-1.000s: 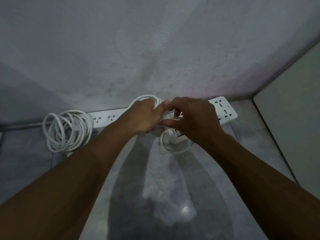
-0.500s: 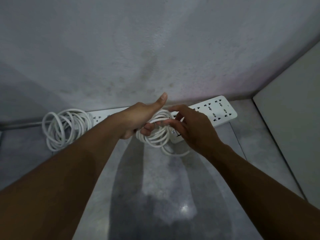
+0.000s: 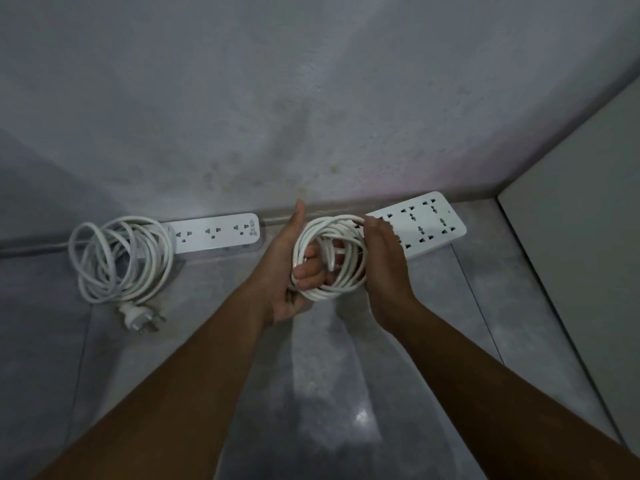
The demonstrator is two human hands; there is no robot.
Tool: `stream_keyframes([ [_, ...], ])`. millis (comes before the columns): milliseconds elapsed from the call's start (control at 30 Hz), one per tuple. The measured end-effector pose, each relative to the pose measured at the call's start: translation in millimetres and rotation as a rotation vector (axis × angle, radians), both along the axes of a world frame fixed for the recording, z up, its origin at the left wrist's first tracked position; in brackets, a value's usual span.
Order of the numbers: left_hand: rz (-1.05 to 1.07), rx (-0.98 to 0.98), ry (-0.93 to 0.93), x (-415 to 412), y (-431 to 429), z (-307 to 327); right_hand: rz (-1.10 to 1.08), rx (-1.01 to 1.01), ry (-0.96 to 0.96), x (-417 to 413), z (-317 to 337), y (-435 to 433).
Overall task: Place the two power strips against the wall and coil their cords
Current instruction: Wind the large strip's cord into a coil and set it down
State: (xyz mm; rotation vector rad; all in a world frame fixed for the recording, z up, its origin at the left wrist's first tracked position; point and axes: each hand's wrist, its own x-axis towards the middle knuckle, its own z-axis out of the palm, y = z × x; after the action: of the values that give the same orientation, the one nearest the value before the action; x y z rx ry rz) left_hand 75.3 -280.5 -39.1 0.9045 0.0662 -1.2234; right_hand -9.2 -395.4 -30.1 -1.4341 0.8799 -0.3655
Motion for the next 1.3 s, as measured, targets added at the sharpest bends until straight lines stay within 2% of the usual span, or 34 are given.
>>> stream_keyframes([
  [133, 0.115, -0.156, 0.104, -13, -7, -15, 0.007, -0.081, 0.059, 7, -2, -2],
  [233, 0.195, -0.226, 0.142, -22, -9, -29, 0.091, -0.203, 0.188, 15, -1, -4],
  [333, 0.255, -0.256, 0.160, -29, -10, -37, 0.172, -0.312, 0.239, 15, 1, -7],
  [467, 0.357, -0.178, 0.117, -33, -19, -42, 0.164, -0.439, 0.212, 10, -7, -9],
  [533, 0.400, -0.021, 0.073, -33, -25, -38, 0.113, -0.497, 0.191, 9, -15, -10],
  [600, 0.447, 0.231, -0.060, -34, -28, -33, 0.057, -0.555, 0.186, 8, -22, -9],
  [700, 0.466, 0.580, -0.507, -44, -29, -19, -0.044, -0.620, 0.141, 9, -30, -8],
  [767, 0.431, 0.654, -0.738, -55, -25, -18, -0.089, -0.640, 0.073, 8, -36, -5],
  [867, 0.322, 0.664, -0.969, -71, -21, -31, -0.121, -0.677, 0.004, 7, -43, -1],
  [1033, 0.136, 0.819, -1.089, -84, -22, -38, -0.082, -0.822, 0.000, -5, -52, 4],
  [1167, 0.240, 0.706, -0.977, -82, -22, -40, -0.019, -0.908, 0.016, -22, -64, -1],
  [1233, 0.150, 0.725, -1.114, -81, -22, -45, 0.049, -0.982, 0.099, -28, -67, -9],
  [1300, 0.081, 0.782, -1.258, -78, -21, -49, 0.217, -1.002, 0.177, -39, -68, -16],
])
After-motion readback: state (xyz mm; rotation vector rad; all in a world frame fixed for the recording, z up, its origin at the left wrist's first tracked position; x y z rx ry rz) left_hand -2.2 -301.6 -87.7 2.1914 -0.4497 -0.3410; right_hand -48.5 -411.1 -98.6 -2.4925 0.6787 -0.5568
